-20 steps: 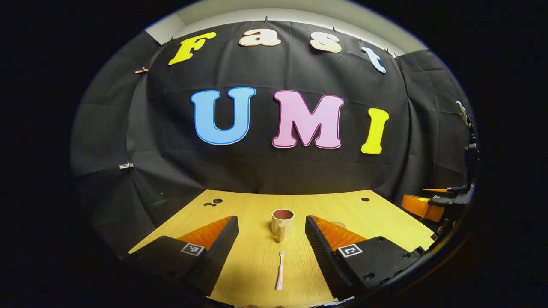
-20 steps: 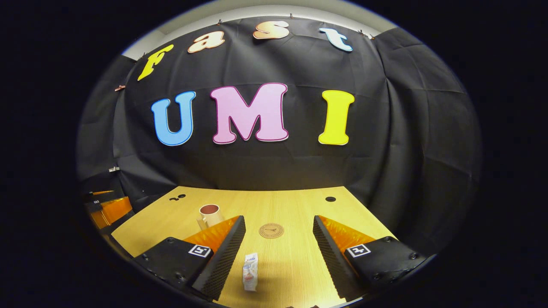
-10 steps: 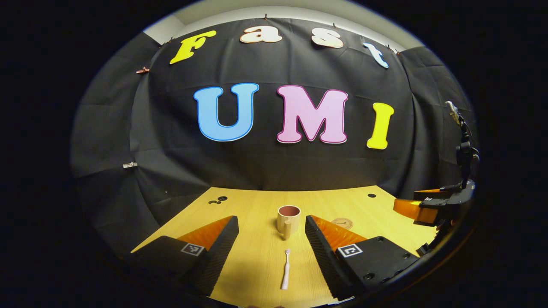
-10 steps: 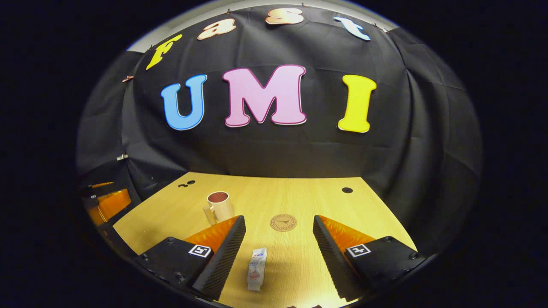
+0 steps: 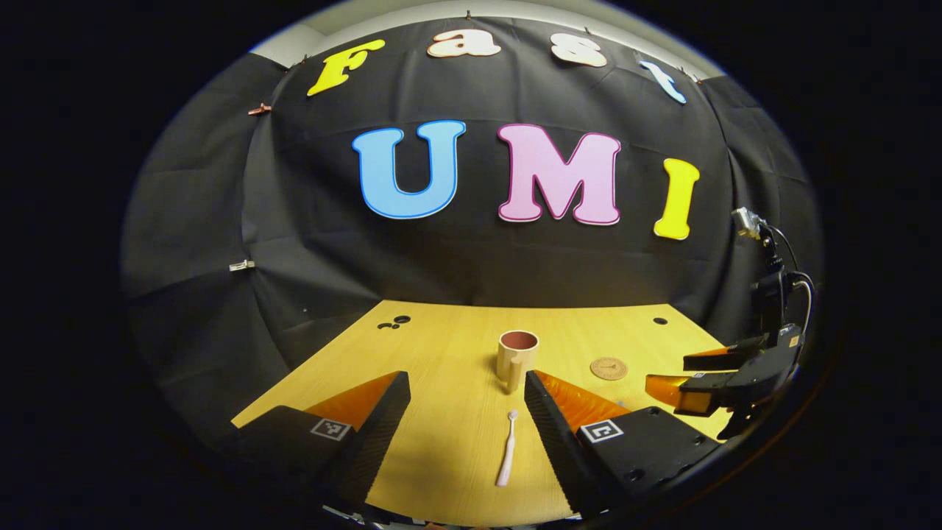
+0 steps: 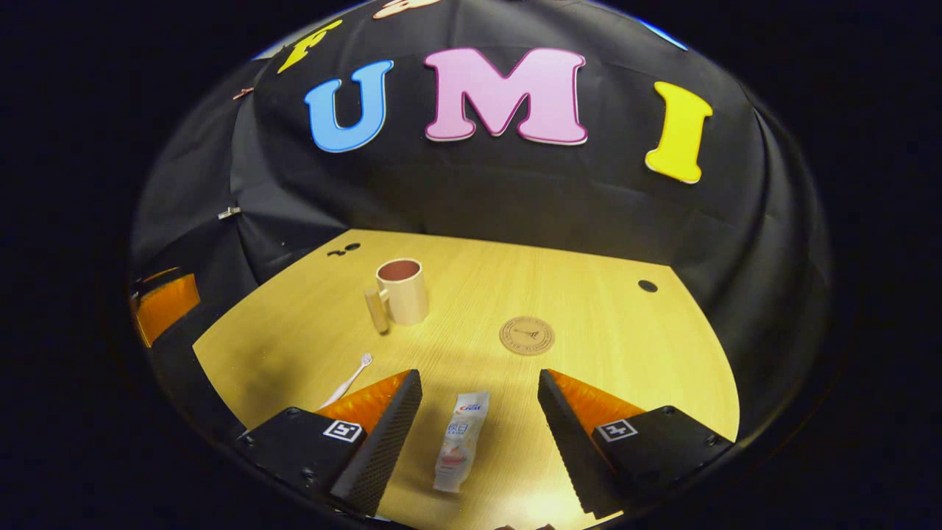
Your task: Put the toothbrush and toothpaste on the desktop into the cup, then pick up the cup and place it on the coaster on the desktop.
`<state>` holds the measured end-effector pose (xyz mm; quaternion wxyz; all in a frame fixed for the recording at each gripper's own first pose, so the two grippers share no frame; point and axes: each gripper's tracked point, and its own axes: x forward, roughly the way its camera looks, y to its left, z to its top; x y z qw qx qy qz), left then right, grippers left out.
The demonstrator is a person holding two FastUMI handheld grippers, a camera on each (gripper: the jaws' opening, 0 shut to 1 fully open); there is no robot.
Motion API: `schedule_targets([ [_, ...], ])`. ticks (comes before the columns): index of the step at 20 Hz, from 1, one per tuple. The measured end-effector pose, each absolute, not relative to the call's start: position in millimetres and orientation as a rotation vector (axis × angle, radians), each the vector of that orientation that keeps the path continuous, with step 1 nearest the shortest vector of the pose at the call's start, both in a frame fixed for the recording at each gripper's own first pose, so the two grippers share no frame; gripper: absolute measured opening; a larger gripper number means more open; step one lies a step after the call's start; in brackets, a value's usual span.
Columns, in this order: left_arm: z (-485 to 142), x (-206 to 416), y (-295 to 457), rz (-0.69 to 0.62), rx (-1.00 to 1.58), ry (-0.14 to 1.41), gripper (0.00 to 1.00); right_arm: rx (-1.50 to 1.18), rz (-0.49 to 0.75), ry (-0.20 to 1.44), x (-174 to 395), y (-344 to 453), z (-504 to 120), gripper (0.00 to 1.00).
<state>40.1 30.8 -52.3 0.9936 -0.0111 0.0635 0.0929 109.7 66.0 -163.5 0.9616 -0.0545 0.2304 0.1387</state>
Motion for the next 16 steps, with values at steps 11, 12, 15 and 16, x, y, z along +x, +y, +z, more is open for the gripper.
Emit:
schedule_targets([
  [11,-72.4,53.4,27.7,0.185,-0.038,0.193,0.97,-0.176,0.238,0.745,114.7,67.2,-273.8,0.98],
  [12,-72.9,54.1,29.0,0.187,-0.035,0.198,0.97,-0.187,0.234,0.759,112.7,64.5,-277.6,0.98],
  [15,-77.6,53.6,32.0,0.191,-0.036,0.214,0.97,-0.203,0.228,0.802,113.4,63.7,-292.6,0.98],
  [16,-76.8,53.1,32.8,0.192,-0.038,0.216,0.97,-0.209,0.229,0.818,111.9,63.2,-296.9,0.98],
])
